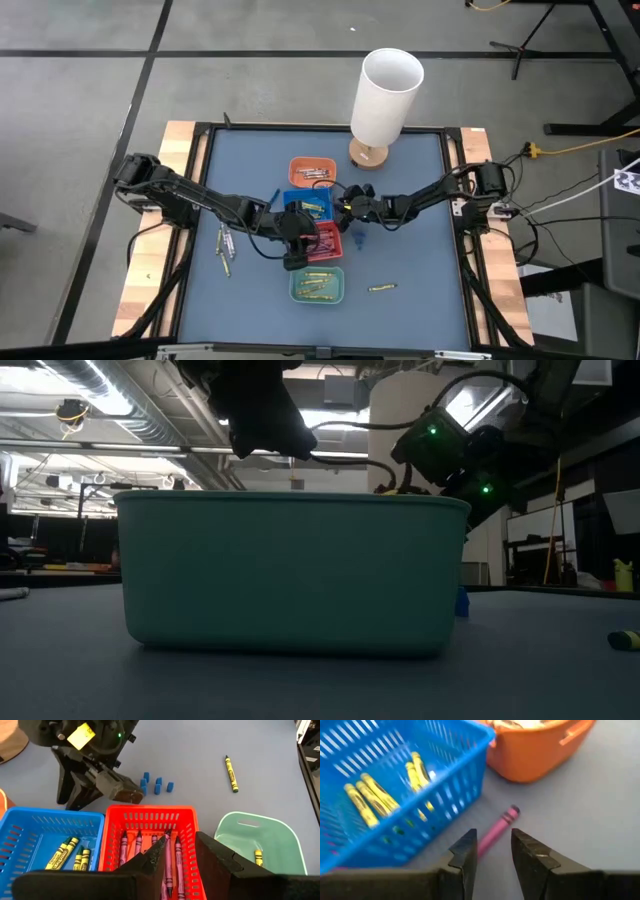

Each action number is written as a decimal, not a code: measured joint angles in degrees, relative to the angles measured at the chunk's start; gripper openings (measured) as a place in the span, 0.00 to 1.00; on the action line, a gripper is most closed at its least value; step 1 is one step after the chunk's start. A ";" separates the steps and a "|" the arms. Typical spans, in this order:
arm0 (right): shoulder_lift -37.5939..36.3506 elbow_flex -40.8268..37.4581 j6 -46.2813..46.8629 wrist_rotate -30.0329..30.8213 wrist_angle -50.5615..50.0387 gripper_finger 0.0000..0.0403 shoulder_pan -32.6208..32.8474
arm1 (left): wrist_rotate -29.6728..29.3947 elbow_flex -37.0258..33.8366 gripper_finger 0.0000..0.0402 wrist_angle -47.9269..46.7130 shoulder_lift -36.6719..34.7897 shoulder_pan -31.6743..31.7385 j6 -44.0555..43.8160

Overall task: Sort crayons
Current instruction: Put the purple crayon into the red bin

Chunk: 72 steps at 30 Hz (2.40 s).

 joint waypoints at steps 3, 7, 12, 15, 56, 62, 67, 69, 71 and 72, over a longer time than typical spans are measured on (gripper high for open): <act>0.76 0.19 0.12 -0.76 0.61 0.29 0.00 | 0.00 0.00 0.22 0.02 0.00 0.00 0.00; 1.70 0.58 2.59 -0.77 1.17 0.29 0.02 | 0.00 0.01 0.22 0.00 0.00 0.01 0.00; 1.94 0.67 2.79 -0.14 0.59 0.29 0.04 | 0.00 -0.02 0.22 0.02 0.00 0.02 0.00; 1.87 0.74 2.84 0.25 -0.78 0.29 0.07 | 0.00 0.01 0.22 0.03 0.00 0.01 0.00; 1.83 10.22 12.76 -1.26 -27.64 0.29 2.54 | 0.02 0.01 0.22 0.06 0.00 -0.02 0.00; 1.87 10.16 13.59 -1.73 -28.02 0.28 2.56 | 0.02 0.01 0.22 0.04 0.00 0.00 0.00; 1.92 10.07 13.66 -0.98 -28.24 0.18 2.58 | 0.02 0.01 0.22 0.05 0.00 0.00 0.00; 1.94 10.07 12.93 -0.55 -28.41 0.13 2.60 | 0.02 0.01 0.22 0.06 0.00 -0.01 0.00; 1.94 10.05 12.72 -0.10 -28.46 0.09 2.67 | 0.02 0.01 0.22 0.04 0.00 0.00 0.00; 1.94 10.05 12.38 -0.01 -28.49 0.07 2.67 | 0.02 0.01 0.22 0.04 0.00 0.00 0.00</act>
